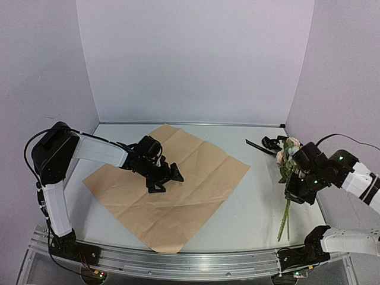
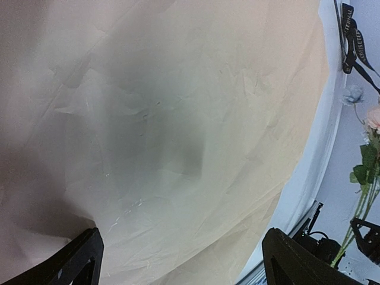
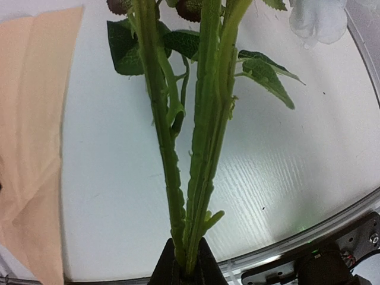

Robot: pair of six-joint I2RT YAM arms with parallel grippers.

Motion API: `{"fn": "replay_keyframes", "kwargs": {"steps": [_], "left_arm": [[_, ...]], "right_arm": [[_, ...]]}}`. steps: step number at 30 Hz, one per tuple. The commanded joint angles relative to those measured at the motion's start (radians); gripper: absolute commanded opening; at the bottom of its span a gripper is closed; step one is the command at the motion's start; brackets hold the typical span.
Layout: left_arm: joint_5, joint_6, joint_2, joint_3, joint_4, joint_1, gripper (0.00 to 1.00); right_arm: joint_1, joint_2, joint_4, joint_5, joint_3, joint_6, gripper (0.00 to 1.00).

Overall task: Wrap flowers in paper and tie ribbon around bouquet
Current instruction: Pick up the ribbon.

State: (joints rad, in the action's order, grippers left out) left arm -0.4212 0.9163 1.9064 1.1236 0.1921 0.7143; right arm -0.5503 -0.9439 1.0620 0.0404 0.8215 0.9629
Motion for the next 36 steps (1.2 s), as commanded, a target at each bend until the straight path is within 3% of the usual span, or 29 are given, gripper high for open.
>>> {"fn": "replay_keyframes", "kwargs": {"steps": [1,12,17,24,33,36], "left_arm": [[-0.019,0.019,-0.005,0.01,0.038,0.001,0.97],[-0.083,0.071,0.046,0.089,-0.039,0.008,0.97],[-0.076,0.023,-0.009,0.126,-0.015,0.008,0.97],[-0.116,-0.021,-0.111,0.164,-0.065,0.007,0.96],[-0.057,-0.261,-0.124,0.246,-0.175,0.007,0.93],[0.037,-0.347,-0.106,0.285,-0.236,0.006,0.92]], "right_arm": [[-0.001,0.045,0.037,0.021,0.15,0.005,0.0],[-0.024,-0.159,-0.259,-0.132,0.274,-0.056,0.0],[-0.064,-0.246,-0.379,-0.156,0.286,-0.094,0.0],[-0.102,-0.271,-0.374,-0.239,0.322,-0.165,0.0],[-0.133,-0.225,-0.289,-0.352,0.486,-0.295,0.0],[-0.157,-0.247,-0.264,-0.383,0.575,-0.31,0.0]]}}
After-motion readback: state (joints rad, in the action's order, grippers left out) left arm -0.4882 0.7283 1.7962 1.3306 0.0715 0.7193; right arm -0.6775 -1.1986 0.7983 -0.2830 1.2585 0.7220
